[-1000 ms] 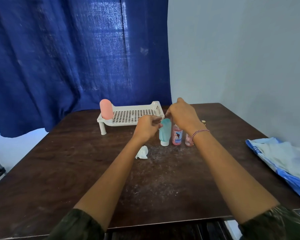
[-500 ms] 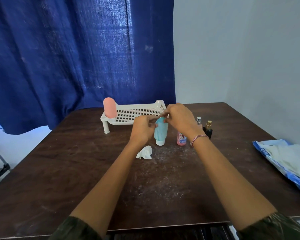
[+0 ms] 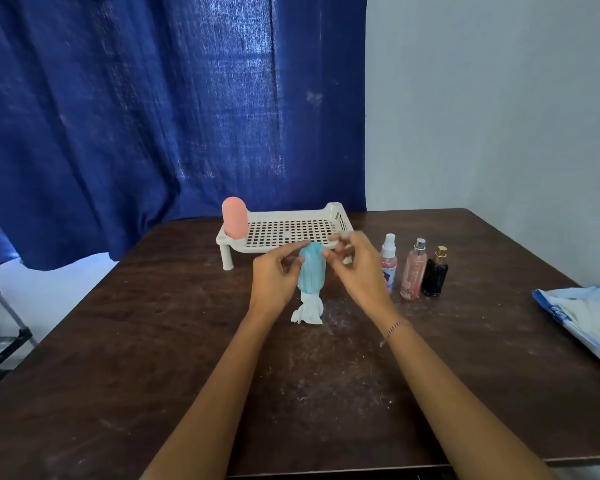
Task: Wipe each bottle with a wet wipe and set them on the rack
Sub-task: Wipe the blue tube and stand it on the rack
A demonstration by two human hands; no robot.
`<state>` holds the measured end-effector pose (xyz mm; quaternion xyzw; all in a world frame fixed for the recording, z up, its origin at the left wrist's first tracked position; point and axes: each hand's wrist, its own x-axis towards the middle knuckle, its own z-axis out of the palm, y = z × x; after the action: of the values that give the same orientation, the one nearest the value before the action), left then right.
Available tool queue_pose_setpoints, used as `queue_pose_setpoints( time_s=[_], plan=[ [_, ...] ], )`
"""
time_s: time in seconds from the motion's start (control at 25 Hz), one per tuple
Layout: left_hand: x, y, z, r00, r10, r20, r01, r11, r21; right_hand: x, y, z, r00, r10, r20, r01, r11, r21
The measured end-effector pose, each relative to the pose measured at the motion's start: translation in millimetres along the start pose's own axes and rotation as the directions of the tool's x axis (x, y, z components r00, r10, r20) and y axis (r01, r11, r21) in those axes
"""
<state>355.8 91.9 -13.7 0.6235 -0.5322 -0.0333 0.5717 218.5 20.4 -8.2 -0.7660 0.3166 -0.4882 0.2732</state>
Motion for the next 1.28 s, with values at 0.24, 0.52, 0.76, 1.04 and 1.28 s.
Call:
queue_pose_setpoints(
  time_s=[0.24, 0.52, 0.76, 1.04, 1.28],
  plan=[
    [-2, -8, -4, 1.000, 0.024, -0.006, -0.024, 1.000, 0.010, -24, 16, 0, 0.883, -0.118, 0.455, 0.182, 0.978, -0.100],
    [-2, -5, -4, 0.998, 0.061, 0.019, -0.062, 0.997, 0.043, -18, 18, -2, 0.740, -0.080, 0.667, 0.292, 0.933, -0.213],
    [-2, -3, -6, 0.997, 0.080, 0.007, -0.080, 0.996, 0.029, -17, 10, -9, 0.841, -0.130, 0.525, 0.186, 0.981, -0.056],
    [-2, -2, -5, 0.997, 0.083, -0.003, -0.083, 0.994, 0.065, -12, 5, -10, 0.992, 0.025, -0.127, -0.005, 0.988, 0.155],
    [-4, 1, -4, 0.991, 0.137, 0.013, -0.137, 0.990, -0.020, -10, 6, 4, 0.985, -0.026, -0.171, 0.047, 0.991, 0.123]
  ],
)
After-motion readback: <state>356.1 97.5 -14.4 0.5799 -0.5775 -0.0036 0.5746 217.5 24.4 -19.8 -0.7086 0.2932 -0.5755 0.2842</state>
